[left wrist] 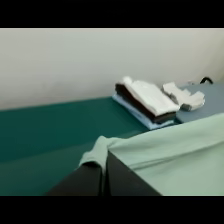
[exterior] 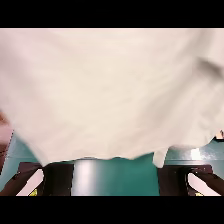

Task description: Fold the shirts.

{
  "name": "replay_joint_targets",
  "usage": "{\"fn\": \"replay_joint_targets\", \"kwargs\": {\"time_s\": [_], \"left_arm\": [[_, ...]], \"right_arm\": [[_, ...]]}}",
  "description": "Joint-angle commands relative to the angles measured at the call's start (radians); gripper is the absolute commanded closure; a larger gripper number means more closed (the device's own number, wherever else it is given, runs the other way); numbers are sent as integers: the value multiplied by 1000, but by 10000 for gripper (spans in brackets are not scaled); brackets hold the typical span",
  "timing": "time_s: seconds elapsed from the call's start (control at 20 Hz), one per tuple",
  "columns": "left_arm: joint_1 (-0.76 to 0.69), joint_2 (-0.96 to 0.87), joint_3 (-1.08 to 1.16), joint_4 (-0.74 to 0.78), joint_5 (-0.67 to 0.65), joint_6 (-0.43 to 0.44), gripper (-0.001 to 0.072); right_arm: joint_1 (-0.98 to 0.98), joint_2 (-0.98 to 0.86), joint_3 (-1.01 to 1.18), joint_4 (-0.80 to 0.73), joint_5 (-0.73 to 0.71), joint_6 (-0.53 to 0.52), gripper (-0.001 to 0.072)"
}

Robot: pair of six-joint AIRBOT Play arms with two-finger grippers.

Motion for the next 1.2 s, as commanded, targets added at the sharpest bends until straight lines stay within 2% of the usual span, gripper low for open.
{"fn": "replay_joint_targets", "kwargs": {"time_s": [0.0, 0.1, 0.25, 0.4, 0.6, 0.75, 0.85, 1.0, 1.15], "left_arm": [[-53, -89, -270, 107, -50, 8, 685], [-125, -190, -377, 206, -30, 26, 685], [-171, -393, -410, 284, 96, 26, 685], [-171, -540, -410, 238, 338, 29, 685], [-172, -584, -410, 214, 504, 53, 685], [-172, -584, -398, 216, 492, 124, 684], [-172, -584, -399, 232, 433, 156, 685], [-172, -592, -407, 288, 333, 160, 685], [-172, -618, -448, 307, 292, 160, 685]], "right_arm": [[0, -246, 2, -5, 268, 35, 698], [0, -383, 2, 0, 322, 34, 698], [2, -547, 2, 0, 262, 34, 698], [2, -646, 2, 0, 67, 34, 698], [2, -693, 2, -3, -142, 34, 698], [2, -695, 2, -33, -199, 34, 698], [9, -695, -4, -90, -156, 34, 699], [39, -669, -115, -197, -113, 37, 700], [68, -610, -296, -223, -173, 66, 700]]}}
